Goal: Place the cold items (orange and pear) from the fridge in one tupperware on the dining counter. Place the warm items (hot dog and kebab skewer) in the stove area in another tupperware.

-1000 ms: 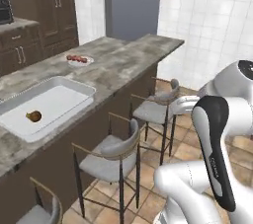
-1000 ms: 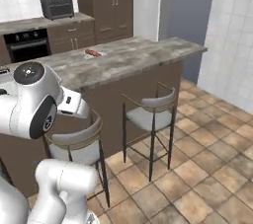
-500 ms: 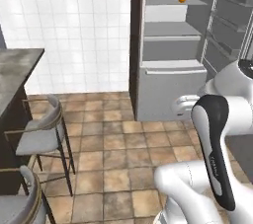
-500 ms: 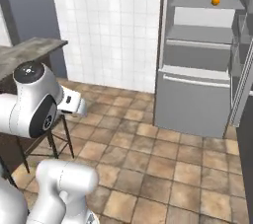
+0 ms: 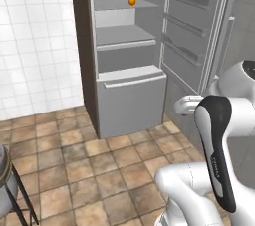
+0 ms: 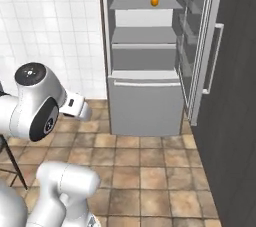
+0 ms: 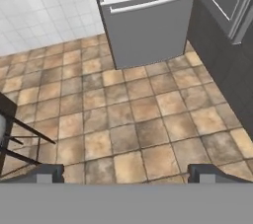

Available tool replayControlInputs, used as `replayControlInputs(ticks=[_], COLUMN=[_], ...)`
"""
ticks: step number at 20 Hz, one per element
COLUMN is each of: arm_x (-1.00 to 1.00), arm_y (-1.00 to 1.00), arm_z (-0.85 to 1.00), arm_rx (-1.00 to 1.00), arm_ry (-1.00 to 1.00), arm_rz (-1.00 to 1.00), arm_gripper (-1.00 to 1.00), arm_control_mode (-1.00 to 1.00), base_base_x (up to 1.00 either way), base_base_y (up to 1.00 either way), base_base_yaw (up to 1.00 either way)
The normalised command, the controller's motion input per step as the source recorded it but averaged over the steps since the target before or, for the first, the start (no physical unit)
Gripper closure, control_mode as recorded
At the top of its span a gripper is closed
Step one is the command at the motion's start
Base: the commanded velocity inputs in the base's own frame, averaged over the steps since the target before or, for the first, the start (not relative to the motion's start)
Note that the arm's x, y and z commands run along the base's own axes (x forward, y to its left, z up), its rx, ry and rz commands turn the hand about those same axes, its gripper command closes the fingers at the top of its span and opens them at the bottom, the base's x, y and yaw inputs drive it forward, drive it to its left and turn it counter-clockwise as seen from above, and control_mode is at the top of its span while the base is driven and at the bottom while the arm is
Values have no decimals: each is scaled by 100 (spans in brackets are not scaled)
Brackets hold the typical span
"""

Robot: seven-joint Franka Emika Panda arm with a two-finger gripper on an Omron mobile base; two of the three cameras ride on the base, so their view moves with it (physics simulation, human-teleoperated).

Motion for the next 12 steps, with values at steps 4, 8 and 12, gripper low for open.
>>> replayControlInputs(ticks=[4,8,12], arm_x=[0,0,0], arm_y=[0,0,0], arm_z=[0,0,0], arm_rx=[0,0,0], arm_ry=[0,0,0], arm_rz=[0,0,0], arm_gripper=[-100,-100,-100], arm_control_mode=[100,100,100], base_base_x=[89,85,83], base_base_y=[5,-5,-18], base_base_yaw=[-7,0,3])
